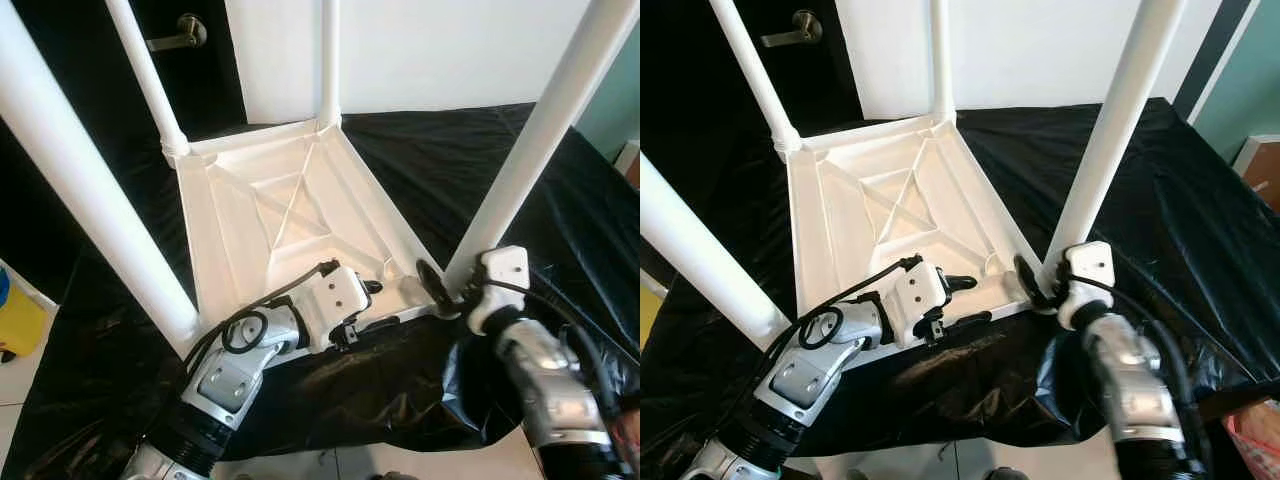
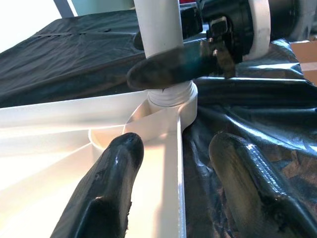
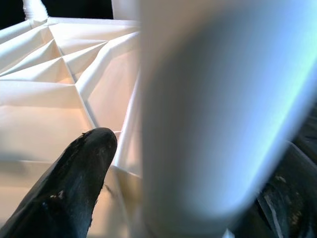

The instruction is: Building children table

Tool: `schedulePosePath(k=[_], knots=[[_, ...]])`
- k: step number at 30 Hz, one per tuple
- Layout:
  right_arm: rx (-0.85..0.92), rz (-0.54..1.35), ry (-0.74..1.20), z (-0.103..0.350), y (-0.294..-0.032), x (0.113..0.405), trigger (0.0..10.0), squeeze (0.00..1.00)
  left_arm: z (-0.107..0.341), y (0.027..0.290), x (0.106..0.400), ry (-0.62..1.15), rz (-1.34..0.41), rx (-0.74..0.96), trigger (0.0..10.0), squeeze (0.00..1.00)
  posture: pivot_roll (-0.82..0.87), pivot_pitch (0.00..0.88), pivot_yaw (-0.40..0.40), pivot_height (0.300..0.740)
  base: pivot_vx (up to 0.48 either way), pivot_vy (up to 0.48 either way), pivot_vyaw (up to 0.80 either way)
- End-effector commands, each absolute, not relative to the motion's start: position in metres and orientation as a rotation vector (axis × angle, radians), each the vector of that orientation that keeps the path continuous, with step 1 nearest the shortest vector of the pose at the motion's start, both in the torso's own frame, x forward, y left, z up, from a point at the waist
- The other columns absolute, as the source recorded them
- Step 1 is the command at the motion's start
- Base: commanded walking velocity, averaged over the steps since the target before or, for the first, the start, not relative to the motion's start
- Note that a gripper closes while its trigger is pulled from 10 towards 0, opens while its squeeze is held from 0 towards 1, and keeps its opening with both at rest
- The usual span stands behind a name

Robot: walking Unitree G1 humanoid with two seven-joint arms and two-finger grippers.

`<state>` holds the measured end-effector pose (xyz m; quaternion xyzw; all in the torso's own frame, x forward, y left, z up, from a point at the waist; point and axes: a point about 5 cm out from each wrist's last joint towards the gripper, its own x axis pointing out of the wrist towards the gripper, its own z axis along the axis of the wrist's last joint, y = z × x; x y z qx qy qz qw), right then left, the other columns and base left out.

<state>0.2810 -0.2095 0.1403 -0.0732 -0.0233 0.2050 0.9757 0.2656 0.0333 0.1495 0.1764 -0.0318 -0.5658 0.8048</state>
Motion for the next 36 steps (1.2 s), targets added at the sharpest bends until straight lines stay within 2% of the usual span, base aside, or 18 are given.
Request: schedulePosePath(k=[1,6,10,11,12,26,27,32,36], knots=[[-0.145,0.471,-0.046,0.141,-0.210,0.283,10.0,0.00,0.147,0.033,0.266,-0.064,-1.208,0.384,10.0,0.00,-0.14,0.043,0.032,0.740,0.000,0.000,0.00],[-0.211,0.602,0.026,0.144,-0.219,0.293,10.0,0.00,0.148,0.031,0.268,-0.070,-1.212,0.386,10.0,0.00,-0.14,0.021,0.030,0.740,0.000,0.000,0.00],[-0.228,0.621,0.041,0.143,-0.220,0.296,10.0,0.00,0.148,0.030,0.268,-0.072,-1.213,0.388,10.0,0.00,-0.14,0.017,0.029,0.740,0.000,0.000,0.00],[-0.231,0.641,0.049,0.142,-0.219,0.297,3.4,0.00,0.149,0.030,0.269,-0.075,-1.211,0.389,10.0,0.00,-0.14,0.012,0.026,0.740,0.000,0.000,0.00],[-0.230,0.676,0.063,0.141,-0.219,0.299,0.0,0.00,0.149,0.030,0.270,-0.080,-1.209,0.392,10.0,0.00,-0.14,0.007,0.021,0.740,0.000,0.000,0.00],[-0.235,0.717,0.107,0.129,-0.227,0.297,0.0,0.00,0.148,0.030,0.270,-0.080,-1.208,0.394,10.0,0.00,-0.14,0.000,0.021,0.740,0.000,0.000,0.00],[-0.228,0.707,0.106,0.128,-0.228,0.296,10.0,0.00,0.148,0.029,0.270,-0.081,-1.209,0.394,10.0,0.00,-0.15,0.001,0.019,0.740,0.000,0.000,0.00],[-0.191,0.660,0.086,0.124,-0.224,0.291,10.0,0.00,0.147,0.027,0.269,-0.083,-1.214,0.391,10.0,0.00,-0.15,0.010,0.014,0.740,0.000,0.000,0.00],[-0.116,0.514,0.008,0.129,-0.219,0.293,10.0,0.00,0.146,0.027,0.268,-0.079,-1.216,0.386,10.0,0.00,-0.15,0.014,0.011,0.740,0.000,0.000,0.00]])
